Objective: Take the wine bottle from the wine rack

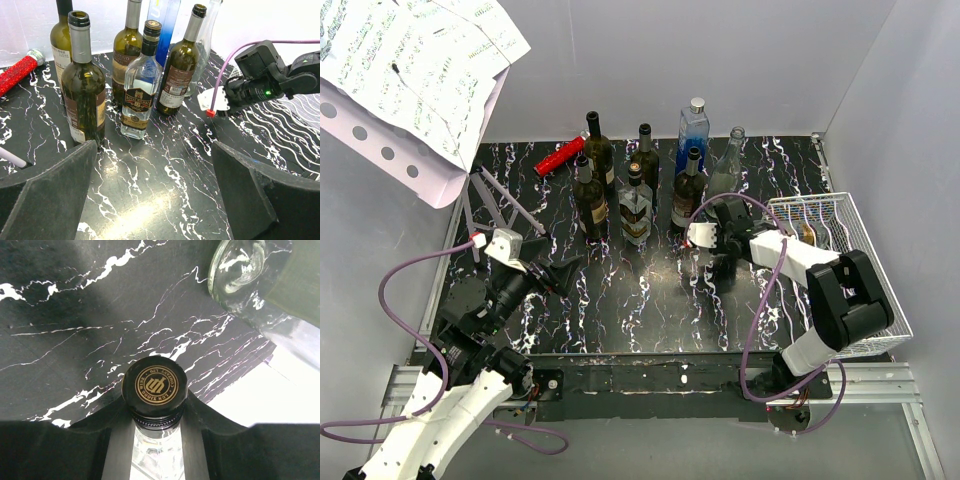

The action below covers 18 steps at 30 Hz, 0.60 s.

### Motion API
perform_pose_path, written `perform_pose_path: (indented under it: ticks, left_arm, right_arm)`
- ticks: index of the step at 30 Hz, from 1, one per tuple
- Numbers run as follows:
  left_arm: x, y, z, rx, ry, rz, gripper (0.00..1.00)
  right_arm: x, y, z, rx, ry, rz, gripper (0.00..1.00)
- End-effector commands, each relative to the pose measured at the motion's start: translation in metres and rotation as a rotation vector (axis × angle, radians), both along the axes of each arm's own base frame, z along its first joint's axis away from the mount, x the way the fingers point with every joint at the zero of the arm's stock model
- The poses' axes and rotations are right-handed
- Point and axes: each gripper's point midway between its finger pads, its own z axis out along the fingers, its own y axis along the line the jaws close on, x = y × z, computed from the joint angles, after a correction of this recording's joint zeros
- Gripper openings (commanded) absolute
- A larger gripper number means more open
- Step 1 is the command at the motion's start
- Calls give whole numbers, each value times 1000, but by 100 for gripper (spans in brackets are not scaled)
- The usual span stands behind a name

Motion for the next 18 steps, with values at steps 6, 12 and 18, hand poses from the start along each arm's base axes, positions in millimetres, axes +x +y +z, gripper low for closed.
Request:
perform_pose_path:
  ticks: [6,12,18]
  left_arm:
    - [1,2,3,7,-17,12,98]
    - [0,3,3,6,-18,12,98]
    - [1,2,2,7,-13,11,98]
  right_arm:
    - [7,27,16,7,-113,63,1]
    - [4,44,18,10,-125,98,1]
    - [-1,61,18,17,-112,123,1]
